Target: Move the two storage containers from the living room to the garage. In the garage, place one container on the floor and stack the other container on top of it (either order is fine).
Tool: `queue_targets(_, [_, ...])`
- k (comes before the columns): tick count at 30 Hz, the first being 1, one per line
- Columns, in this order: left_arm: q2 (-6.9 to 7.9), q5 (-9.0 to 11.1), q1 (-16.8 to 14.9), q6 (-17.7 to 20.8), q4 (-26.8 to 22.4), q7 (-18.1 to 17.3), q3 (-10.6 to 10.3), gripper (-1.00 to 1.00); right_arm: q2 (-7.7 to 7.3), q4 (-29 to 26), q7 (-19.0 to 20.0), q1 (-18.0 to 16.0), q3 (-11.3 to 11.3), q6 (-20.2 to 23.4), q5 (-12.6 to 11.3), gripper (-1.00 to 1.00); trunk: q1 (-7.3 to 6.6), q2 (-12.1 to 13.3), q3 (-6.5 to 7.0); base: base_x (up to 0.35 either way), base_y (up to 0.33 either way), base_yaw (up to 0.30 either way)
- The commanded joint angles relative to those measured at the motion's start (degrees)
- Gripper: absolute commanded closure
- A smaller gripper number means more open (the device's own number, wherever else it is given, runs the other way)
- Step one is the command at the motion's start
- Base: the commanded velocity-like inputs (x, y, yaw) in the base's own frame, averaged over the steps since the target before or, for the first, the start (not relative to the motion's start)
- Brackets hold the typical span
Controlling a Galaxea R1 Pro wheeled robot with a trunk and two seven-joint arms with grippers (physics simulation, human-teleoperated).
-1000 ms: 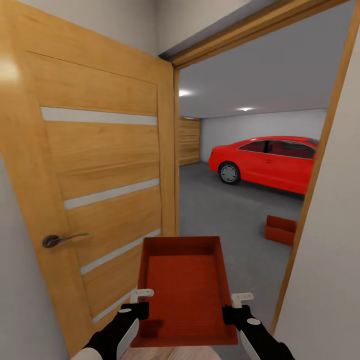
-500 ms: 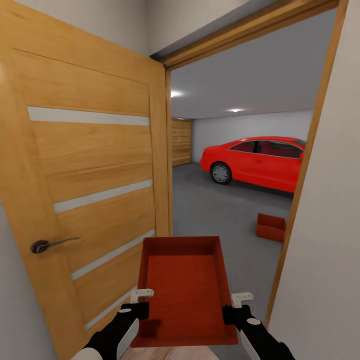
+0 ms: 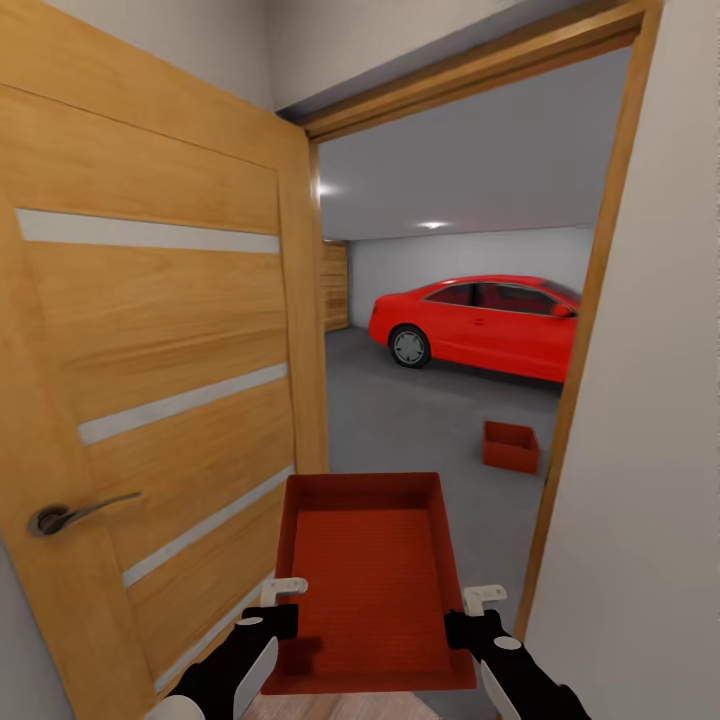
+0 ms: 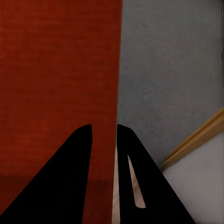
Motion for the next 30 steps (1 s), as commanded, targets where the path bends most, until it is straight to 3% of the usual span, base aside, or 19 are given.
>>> queue_targets(1, [-3.35, 1.36, 0.08, 0.15, -0.09, 0.53, -5.31, 1.0, 2.69, -0.9, -0.12, -0.06, -0.54, 0.32, -3.17, 1.0, 0.02, -0.05, 0.0, 0.0, 0.323, -0.244])
queue_targets(11, [-3.35, 1.36, 0.08, 0.15, -0.09, 0.5, -5.29, 1.0, 2.69, -0.9, -0.12, -0.06, -0.54, 0.34, -3.17, 1.0, 0.02, -0.05, 0.27, 0.0, 0.28, -0.244])
queue_targets(30, [-3.35, 1.36, 0.08, 0.15, -0.09, 0.49, -5.25, 1.0, 2.69, -0.9, -0.12, -0.06, -0.54, 0.34, -3.17, 1.0, 0.02, -0.05, 0.78, 0.0, 0.014, -0.244])
